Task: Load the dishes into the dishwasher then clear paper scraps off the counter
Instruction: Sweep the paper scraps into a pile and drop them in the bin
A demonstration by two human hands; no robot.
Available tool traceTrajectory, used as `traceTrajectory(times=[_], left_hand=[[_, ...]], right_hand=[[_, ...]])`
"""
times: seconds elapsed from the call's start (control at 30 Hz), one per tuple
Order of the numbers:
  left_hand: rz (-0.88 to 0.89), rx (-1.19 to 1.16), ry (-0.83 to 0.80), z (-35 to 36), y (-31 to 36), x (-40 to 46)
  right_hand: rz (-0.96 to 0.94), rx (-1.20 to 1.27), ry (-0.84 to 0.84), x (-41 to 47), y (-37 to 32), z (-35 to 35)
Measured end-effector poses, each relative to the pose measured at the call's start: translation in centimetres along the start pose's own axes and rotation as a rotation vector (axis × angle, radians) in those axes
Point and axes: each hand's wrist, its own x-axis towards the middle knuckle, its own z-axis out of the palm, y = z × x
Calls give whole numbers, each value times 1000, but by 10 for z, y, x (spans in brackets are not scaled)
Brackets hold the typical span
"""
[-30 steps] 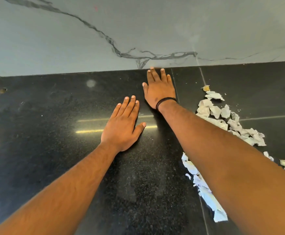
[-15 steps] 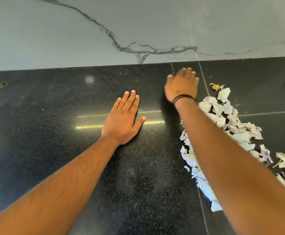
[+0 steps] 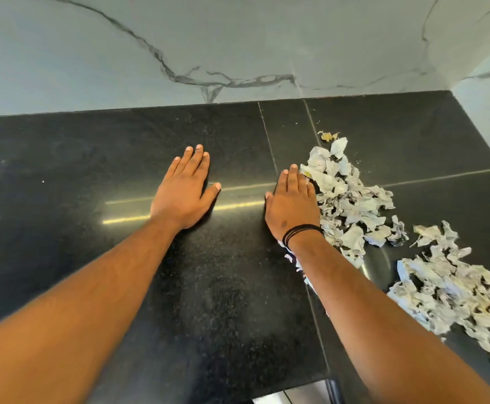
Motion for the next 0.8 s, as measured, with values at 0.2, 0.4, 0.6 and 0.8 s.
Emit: traceTrajectory(times=[0.2, 0.4, 0.6, 0.8], left_hand=[[-66, 8, 55, 0, 9, -8], [-40, -167, 70, 10, 49, -50], [56, -164, 0, 20, 90, -99], [74, -56, -49, 28, 103, -105]], right_hand=[[-40, -4, -92, -38, -14, -20], [-278, -114, -21, -110, -42, 11], [-185, -153, -35, -118, 10, 14], [-116, -101, 1, -121, 36, 1]])
